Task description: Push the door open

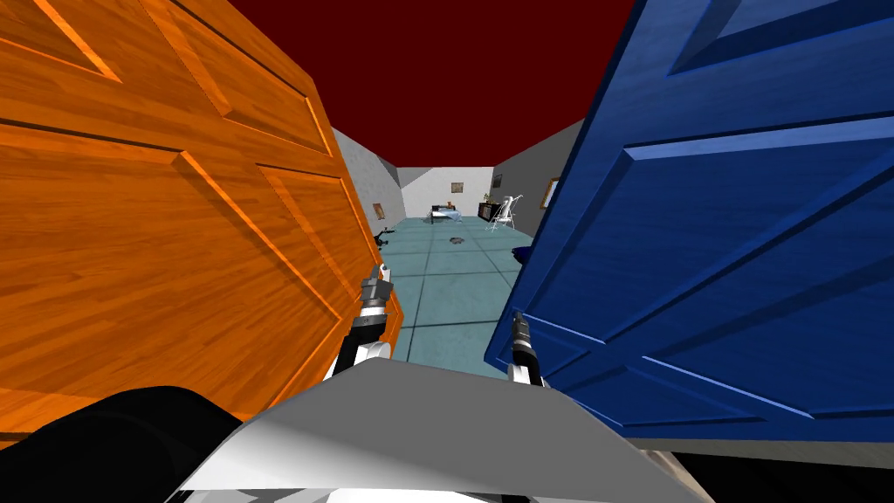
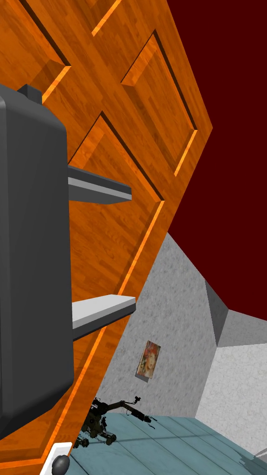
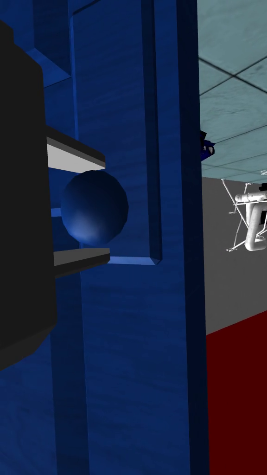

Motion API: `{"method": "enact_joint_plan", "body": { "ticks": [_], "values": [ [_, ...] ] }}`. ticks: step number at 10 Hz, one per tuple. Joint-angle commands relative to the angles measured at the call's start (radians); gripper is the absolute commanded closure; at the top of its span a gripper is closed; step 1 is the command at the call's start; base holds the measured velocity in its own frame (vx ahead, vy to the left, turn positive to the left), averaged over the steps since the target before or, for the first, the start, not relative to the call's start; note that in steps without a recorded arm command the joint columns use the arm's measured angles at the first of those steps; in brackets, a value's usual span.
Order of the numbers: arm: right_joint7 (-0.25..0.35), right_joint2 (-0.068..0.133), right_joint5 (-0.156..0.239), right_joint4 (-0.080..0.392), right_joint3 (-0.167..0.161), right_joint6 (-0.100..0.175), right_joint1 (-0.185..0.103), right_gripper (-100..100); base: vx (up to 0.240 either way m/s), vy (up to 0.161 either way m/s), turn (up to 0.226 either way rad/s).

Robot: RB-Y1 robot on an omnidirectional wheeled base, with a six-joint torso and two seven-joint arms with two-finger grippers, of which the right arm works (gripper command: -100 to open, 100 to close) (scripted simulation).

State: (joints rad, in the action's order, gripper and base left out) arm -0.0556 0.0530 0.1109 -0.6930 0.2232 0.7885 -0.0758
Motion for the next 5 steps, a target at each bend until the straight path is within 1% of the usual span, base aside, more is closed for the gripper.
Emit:
{"method": "enact_joint_plan", "body": {
  "ticks": [1,2,5],
  "values": [
    [-0.002,0.016,0.007,0.03,0.013,0.018,-0.027,100,0.126,-0.007,-0.016],
    [-0.005,0.022,0.015,0.031,0.026,0.017,-0.027,100,0.166,-0.014,-0.016],
    [-0.013,0.032,0.03,0.032,0.052,0.016,-0.026,100,0.198,0.012,-0.046]
  ]
}}
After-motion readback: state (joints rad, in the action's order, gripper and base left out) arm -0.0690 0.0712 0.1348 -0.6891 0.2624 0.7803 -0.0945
